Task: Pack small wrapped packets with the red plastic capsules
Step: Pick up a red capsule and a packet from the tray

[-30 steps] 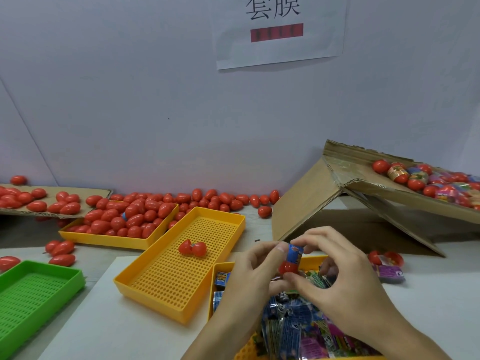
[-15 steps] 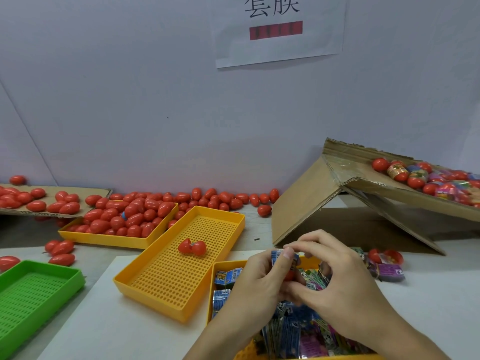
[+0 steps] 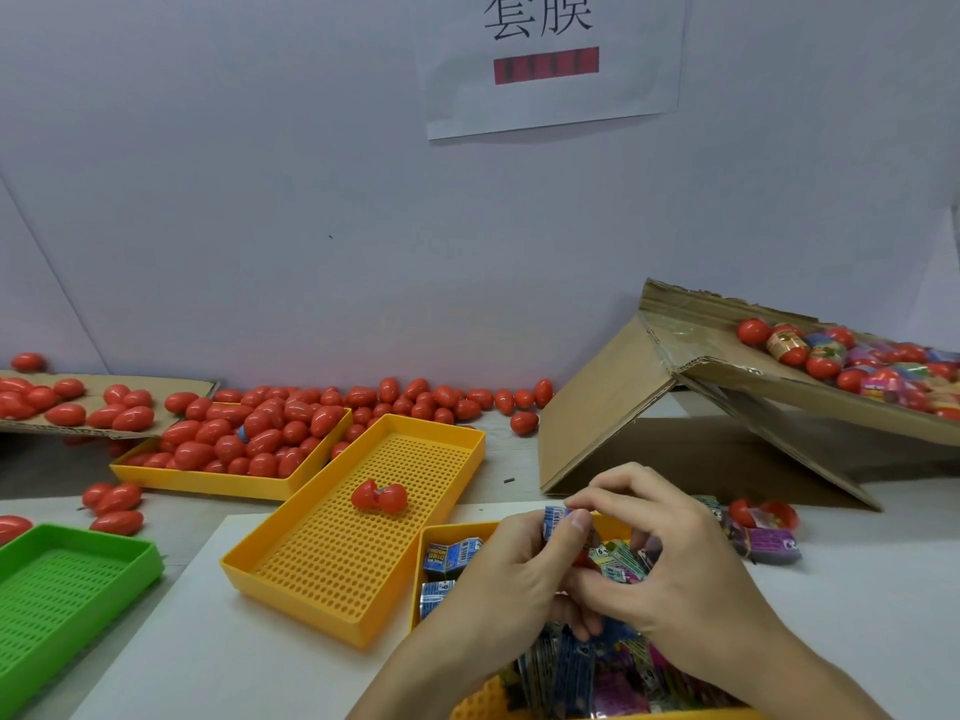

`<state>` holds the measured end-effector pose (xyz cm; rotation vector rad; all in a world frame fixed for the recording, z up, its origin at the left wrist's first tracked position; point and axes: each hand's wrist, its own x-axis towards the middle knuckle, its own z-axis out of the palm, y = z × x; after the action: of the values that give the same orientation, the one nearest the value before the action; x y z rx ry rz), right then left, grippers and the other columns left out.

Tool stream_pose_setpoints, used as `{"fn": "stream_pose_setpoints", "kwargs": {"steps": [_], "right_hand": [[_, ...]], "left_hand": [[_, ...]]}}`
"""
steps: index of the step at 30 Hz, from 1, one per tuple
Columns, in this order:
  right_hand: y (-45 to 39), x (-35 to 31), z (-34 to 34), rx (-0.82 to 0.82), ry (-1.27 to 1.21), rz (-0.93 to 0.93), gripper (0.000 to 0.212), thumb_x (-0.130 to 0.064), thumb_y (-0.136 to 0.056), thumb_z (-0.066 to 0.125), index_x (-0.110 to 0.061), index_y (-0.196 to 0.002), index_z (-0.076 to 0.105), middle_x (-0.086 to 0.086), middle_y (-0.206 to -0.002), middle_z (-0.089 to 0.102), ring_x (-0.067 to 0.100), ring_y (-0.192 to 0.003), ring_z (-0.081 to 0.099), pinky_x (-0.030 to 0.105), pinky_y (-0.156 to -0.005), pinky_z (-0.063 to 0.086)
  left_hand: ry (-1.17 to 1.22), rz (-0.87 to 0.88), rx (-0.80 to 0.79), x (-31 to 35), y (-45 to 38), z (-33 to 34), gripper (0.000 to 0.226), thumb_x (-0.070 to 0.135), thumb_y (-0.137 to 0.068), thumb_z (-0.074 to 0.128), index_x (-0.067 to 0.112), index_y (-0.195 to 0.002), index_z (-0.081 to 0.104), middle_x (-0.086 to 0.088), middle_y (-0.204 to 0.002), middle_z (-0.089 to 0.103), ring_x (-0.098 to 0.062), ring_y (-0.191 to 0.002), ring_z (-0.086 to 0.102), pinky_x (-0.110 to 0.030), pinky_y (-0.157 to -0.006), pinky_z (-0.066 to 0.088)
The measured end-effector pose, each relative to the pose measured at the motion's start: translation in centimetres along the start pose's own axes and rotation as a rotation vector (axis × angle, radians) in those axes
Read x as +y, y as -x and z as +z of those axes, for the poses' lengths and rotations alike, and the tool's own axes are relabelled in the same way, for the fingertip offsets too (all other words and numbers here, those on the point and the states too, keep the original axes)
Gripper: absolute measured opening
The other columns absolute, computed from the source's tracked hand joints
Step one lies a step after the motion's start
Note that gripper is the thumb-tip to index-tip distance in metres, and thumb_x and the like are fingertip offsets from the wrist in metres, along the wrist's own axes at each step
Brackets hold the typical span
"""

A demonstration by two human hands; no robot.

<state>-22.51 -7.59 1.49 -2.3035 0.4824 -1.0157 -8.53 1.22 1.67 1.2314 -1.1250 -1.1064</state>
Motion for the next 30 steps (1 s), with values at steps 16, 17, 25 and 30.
{"fn": "stream_pose_setpoints", "kwargs": {"steps": [16, 17, 25, 30], "right_hand": [[-0.1, -0.66, -0.72, -0.015, -0.087, -0.029, 0.053, -0.035, -0.066, 0.074, -0.048, -0.116, 0.063, -0.032, -0.107, 0.068, -0.003, -0.1, 0.066, 0.013, -0.072, 0.052], [-0.08, -0.78, -0.68, -0.003, -0.074, -0.037, 0.055, -0.035, -0.065, 0.073, -0.05, -0.116, 0.06, -0.037, -0.107, 0.066, -0.007, -0.098, 0.065, 0.009, -0.071, 0.05], [-0.02, -0.28, -0.1, -0.012, -0.06, -0.007, 0.041, -0.048, -0.071, 0.069, -0.044, -0.112, 0.07, -0.032, -0.107, 0.068, -0.002, -0.102, 0.064, 0.014, -0.07, 0.05], [0.05, -0.16, -0.05, -0.058, -0.134, 0.002, 0.038, -0.042, -0.073, 0.077, -0.039, -0.11, 0.073, -0.021, -0.101, 0.073, 0.005, -0.093, 0.07, 0.027, -0.075, 0.057]], "left_hand": [[-0.069, -0.053, 0.042, -0.21, 0.2, 0.09, 0.041, 0.062, -0.086, 0.057, 0.023, -0.073, 0.059, -0.002, -0.057, 0.059, -0.015, -0.049, 0.053, -0.023, -0.047, 0.042], [-0.11, -0.051, 0.053, -0.19, 0.19, 0.12, 0.038, 0.059, -0.089, 0.055, 0.025, -0.072, 0.058, 0.0, -0.054, 0.057, -0.014, -0.047, 0.051, -0.022, -0.046, 0.041], [-0.149, -0.07, 0.078, 0.12, 0.32, 0.05, 0.045, 0.055, -0.097, 0.047, 0.018, -0.073, 0.055, 0.0, -0.053, 0.059, -0.012, -0.044, 0.054, -0.021, -0.044, 0.043], [-0.061, -0.103, 0.079, -0.09, 0.34, 0.12, 0.045, 0.063, -0.093, 0.048, 0.032, -0.066, 0.067, -0.001, -0.059, 0.064, -0.016, -0.055, 0.061, -0.028, -0.055, 0.048]]}}
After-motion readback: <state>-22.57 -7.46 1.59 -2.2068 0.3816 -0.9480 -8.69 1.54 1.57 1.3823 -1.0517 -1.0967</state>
